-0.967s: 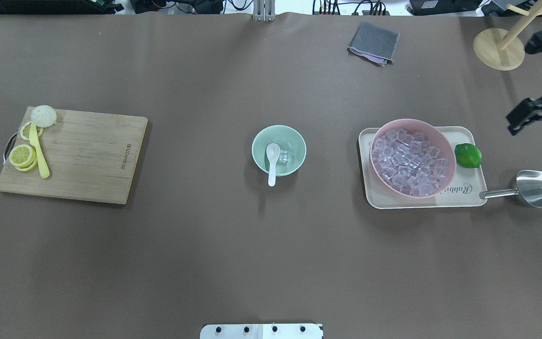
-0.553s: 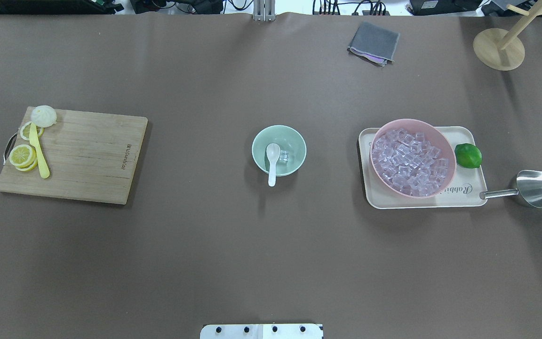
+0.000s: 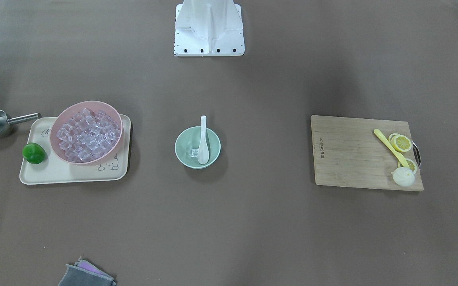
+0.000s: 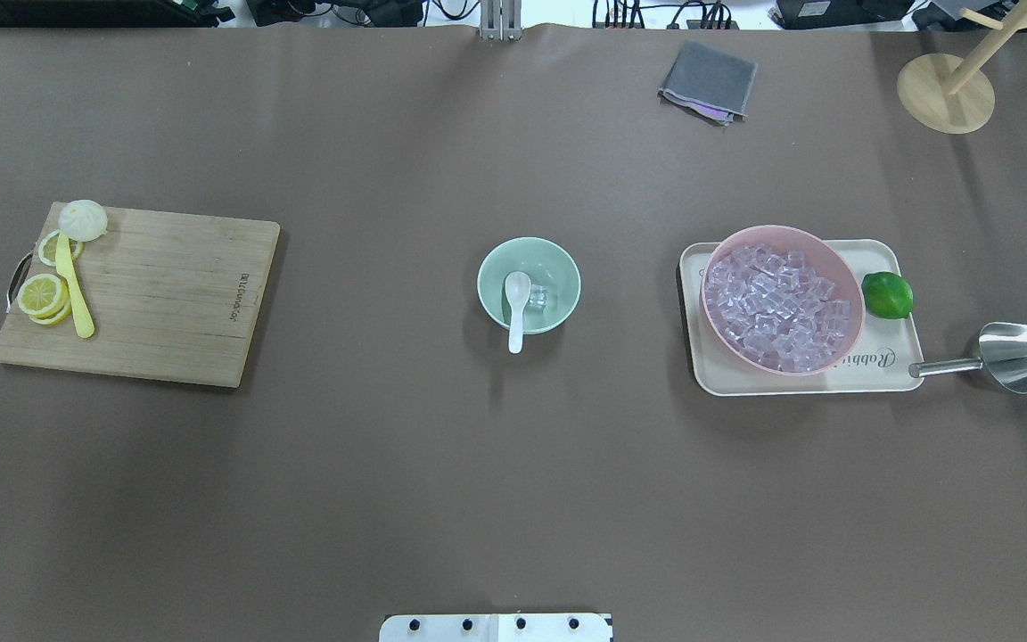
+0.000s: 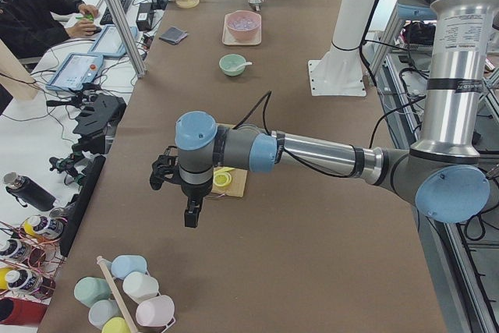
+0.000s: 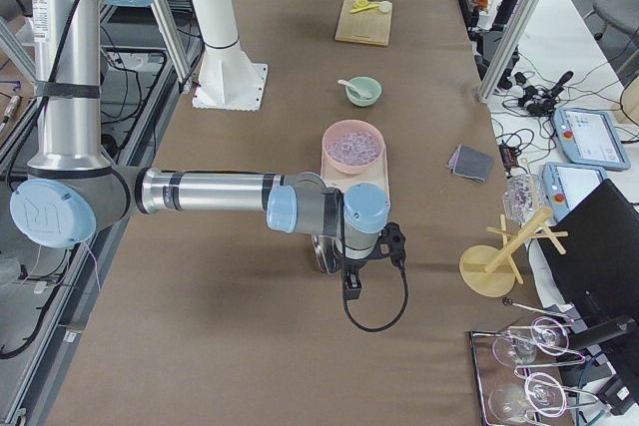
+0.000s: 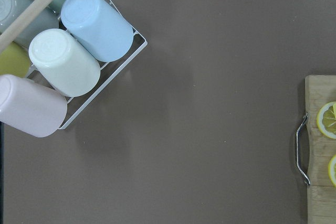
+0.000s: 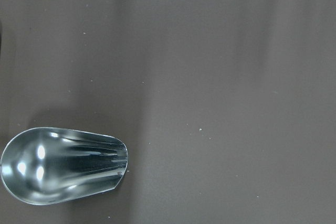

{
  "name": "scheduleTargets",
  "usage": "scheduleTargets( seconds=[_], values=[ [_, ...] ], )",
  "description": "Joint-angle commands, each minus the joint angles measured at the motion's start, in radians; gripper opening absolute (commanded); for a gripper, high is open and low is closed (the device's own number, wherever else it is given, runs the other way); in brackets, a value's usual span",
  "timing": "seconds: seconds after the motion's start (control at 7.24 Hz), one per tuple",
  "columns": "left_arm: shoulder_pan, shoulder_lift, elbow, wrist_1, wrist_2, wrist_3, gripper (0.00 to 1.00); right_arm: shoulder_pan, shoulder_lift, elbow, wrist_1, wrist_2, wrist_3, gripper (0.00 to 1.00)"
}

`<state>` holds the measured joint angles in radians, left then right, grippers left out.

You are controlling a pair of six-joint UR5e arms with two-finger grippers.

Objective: Put spoon and ice into bowl

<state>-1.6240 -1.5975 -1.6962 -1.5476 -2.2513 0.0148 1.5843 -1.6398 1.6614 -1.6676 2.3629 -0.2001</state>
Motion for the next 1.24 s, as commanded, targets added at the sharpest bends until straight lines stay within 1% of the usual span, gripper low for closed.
scheduleTargets(
  seconds=[0.0, 0.41, 0.69, 1.11],
  values=[
    [0.001, 0.002, 0.027, -0.002, -0.001, 0.001, 0.98, 0.014, -0.003, 0.011, -0.004, 0.007, 0.022, 1.00],
    [0.003, 0.001, 0.021, -0.002, -0.001, 0.001, 0.98, 0.014, 0.005, 0.011, -0.003, -0.001, 0.054, 1.00],
    [0.003, 0.002, 0.029, -0.028, 0.001, 0.001, 0.98, 0.014, 0.005, 0.009, -0.001, -0.001, 0.054, 1.00],
    [0.003, 0.002, 0.029, -0.029, 0.001, 0.001, 0.98, 0.014, 0.005, 0.006, 0.003, -0.004, 0.056, 1.00]
  ],
)
